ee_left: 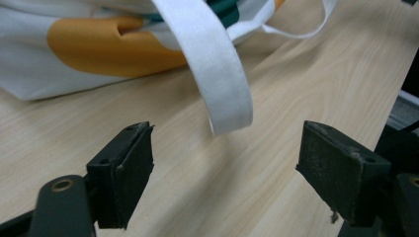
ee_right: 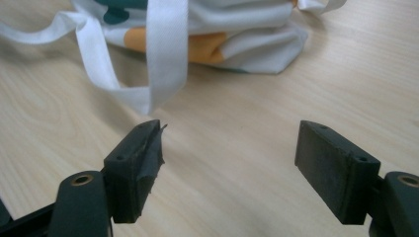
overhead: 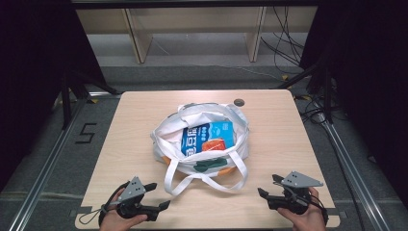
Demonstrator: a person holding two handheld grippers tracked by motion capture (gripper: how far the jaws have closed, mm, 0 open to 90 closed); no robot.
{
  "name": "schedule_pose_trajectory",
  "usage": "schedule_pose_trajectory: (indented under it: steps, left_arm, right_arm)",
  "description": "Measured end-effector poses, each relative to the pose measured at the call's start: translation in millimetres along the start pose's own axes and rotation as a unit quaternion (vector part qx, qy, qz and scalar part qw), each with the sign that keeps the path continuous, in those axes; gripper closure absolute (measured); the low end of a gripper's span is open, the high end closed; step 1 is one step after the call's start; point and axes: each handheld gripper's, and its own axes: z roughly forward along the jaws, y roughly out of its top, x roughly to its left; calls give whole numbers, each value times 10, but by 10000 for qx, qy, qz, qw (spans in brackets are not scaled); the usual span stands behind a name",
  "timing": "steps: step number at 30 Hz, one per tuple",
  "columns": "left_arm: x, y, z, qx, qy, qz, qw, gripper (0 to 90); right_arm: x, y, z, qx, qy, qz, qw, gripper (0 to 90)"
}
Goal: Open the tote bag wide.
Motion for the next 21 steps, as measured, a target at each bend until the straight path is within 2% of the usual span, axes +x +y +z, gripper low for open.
schedule_pose_trajectory:
  steps: [1,2,3,4,5,6,7,8,10,11,13,14,15,17,18,19,20,21]
  left_arm:
    - [-9,-19,5,35,3,14,10000,201]
    - [-22,-39,16,50,-14,-4,10000,194]
    - [-24,-46,10,151,-2,42,9999,189]
    - [-43,-57,15,82,17,15,10000,184]
    - [-45,-52,3,129,28,30,9999,175]
    - [-56,-54,-2,77,33,-10,10000,175]
    - [-48,-52,-11,48,41,71,10000,175]
    - [-28,-52,-24,120,42,216,9997,179]
    - [-35,-59,-23,89,67,167,9998,180]
    - [-35,-57,-32,178,68,159,9997,180]
    - [-59,-66,-21,114,39,20,9999,176]
    - [-39,-63,-32,210,77,181,9996,176]
    - [-35,-61,-31,200,63,214,9996,176]
    - [-35,-65,-27,201,85,199,9996,176]
    - [-42,-72,-11,91,34,125,9999,176]
    - [-43,-72,-9,90,24,94,9999,176]
    - [-43,-72,-11,96,50,90,9999,176]
    - [-39,-73,-10,90,43,92,9999,176]
  right_arm:
    - [-10,-13,5,18,101,-101,9999,267]
    - [4,-30,7,3,69,-107,9999,262]
    - [40,-51,1,38,81,20,10000,261]
    - [37,-63,-14,66,35,-97,9999,262]
    - [49,-79,-23,133,79,-63,9999,261]
    - [49,-94,-19,117,86,-111,9998,262]
    - [36,-110,-17,88,99,-273,9995,263]
    - [96,-153,-48,190,100,-105,9997,268]
    - [86,-181,-42,189,148,-236,9994,268]
    - [86,-181,-42,189,148,-236,9994,268]
    - [104,-215,-41,233,142,-245,9993,268]
    - [128,-227,-52,312,170,-155,9992,268]
    - [111,-234,-45,250,141,-323,9991,268]
    - [125,-248,-45,310,216,-265,9989,268]
    - [135,-254,-51,291,142,-269,9991,268]
    - [139,-258,-52,296,135,-272,9991,268]
    - [128,-258,-47,301,150,-377,9987,268]
    - [128,-258,-47,301,150,-377,9987,268]
